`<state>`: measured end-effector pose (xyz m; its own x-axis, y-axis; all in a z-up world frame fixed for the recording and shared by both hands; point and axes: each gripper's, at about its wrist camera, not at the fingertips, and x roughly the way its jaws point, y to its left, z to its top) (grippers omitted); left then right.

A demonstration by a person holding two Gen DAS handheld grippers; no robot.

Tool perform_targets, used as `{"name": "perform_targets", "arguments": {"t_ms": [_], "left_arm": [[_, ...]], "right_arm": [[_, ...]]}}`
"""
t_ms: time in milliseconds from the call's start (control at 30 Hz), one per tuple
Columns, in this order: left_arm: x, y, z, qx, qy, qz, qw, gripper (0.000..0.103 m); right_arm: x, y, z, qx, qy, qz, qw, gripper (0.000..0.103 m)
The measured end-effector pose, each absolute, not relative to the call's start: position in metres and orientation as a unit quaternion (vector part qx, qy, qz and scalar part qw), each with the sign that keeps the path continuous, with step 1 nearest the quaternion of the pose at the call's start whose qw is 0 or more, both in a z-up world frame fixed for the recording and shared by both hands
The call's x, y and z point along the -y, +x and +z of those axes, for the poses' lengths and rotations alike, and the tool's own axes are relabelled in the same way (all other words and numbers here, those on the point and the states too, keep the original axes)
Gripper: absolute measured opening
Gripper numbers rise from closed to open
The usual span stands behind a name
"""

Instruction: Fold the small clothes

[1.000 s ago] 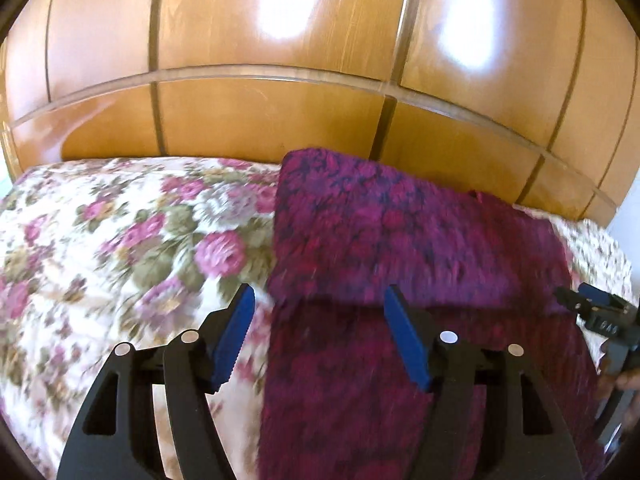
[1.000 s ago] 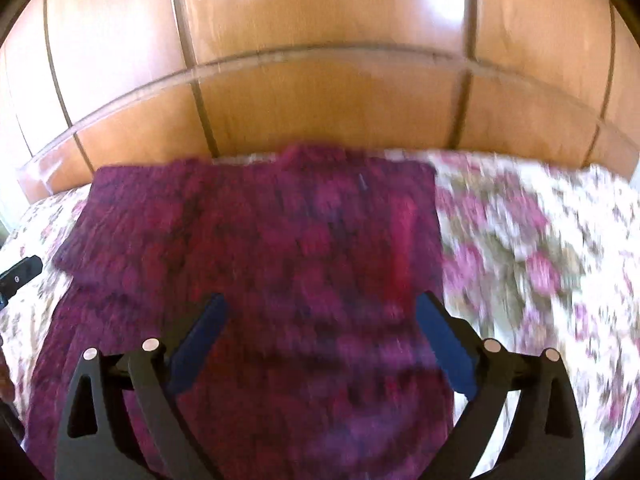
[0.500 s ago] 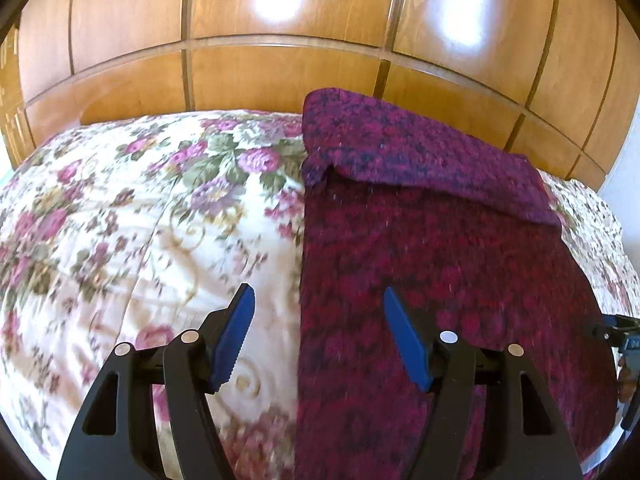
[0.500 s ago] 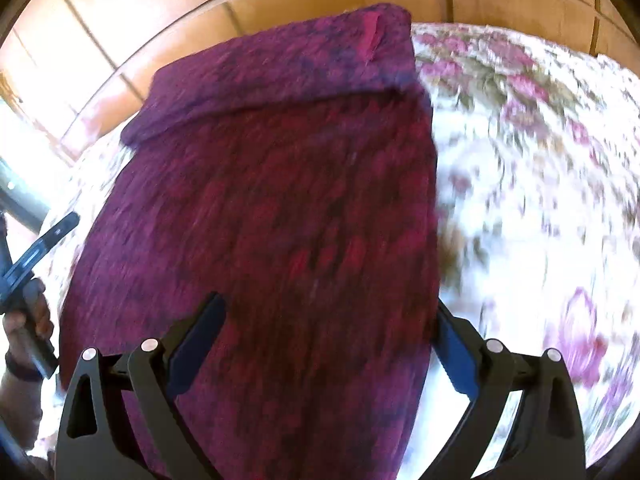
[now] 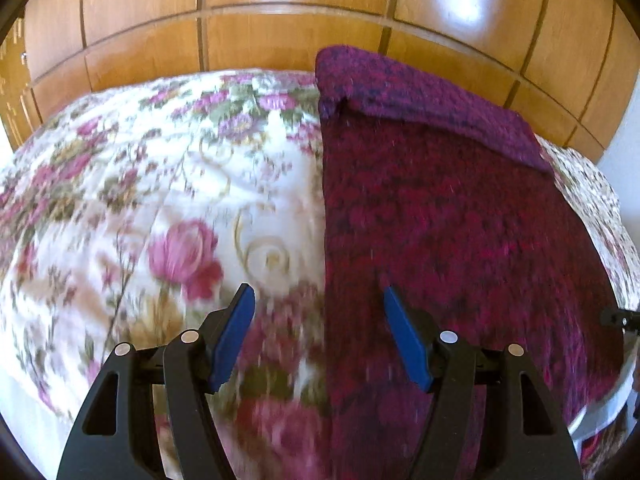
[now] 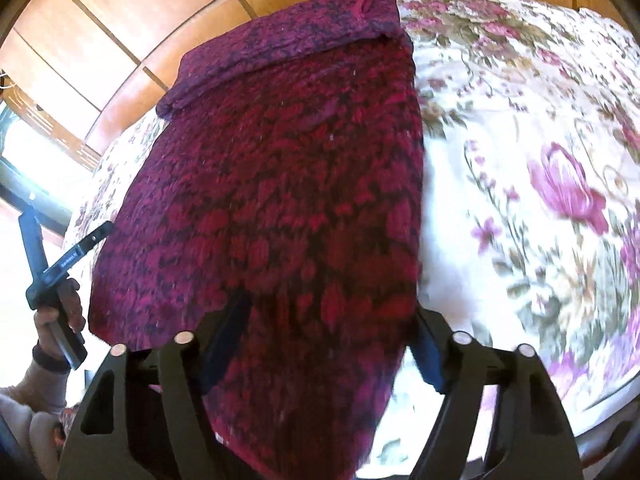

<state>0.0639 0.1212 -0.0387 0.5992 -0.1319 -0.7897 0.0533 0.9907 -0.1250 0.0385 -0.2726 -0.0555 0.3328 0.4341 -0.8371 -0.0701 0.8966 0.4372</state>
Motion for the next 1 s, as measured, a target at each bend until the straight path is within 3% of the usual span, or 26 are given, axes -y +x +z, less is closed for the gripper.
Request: {"name": "perform_targets", "arguments": {"t_ms": [100,200,233,300,333,733,1000], "left_arm": [[-0.124,0.042,-0.042,-0.465,-0.078,-0.100,0.876,0.065],[-0.120,0.023,-0.050,-0.488,-0.103,-0.150,0.854,0.052],[-0.117,0.020,-0.050,-0.488,-0.102,-0.159,0.852,0.037],[-0.113,0.015,-0.048,-0.487,-0.091,-0.177,0.850,0.021],[-0.114,0.014,-0.046,-0.484,-0.093,-0.181,0.851,0.018],[-0.143,0.067,0.007,-0.424,-0.252,-0.268,0.827,0.014],[-0.139,0.163,0.006,-0.425,-0.312,-0.253,0.811,0.014]], "right_arm": [[0.273,0.024,-0.056,-0.570,0.160,0.169,0.788,0.058],[0.269,0.016,-0.058,-0.578,0.156,0.185,0.779,0.046],[0.268,0.016,-0.057,-0.579,0.155,0.189,0.778,0.040],[0.267,0.016,-0.052,-0.573,0.159,0.198,0.779,0.032],[0.265,0.020,-0.049,-0.568,0.163,0.202,0.781,0.027],[0.275,0.077,0.000,-0.459,0.264,0.233,0.816,0.023],[0.276,0.163,-0.010,-0.467,0.271,0.179,0.823,0.023]]}}
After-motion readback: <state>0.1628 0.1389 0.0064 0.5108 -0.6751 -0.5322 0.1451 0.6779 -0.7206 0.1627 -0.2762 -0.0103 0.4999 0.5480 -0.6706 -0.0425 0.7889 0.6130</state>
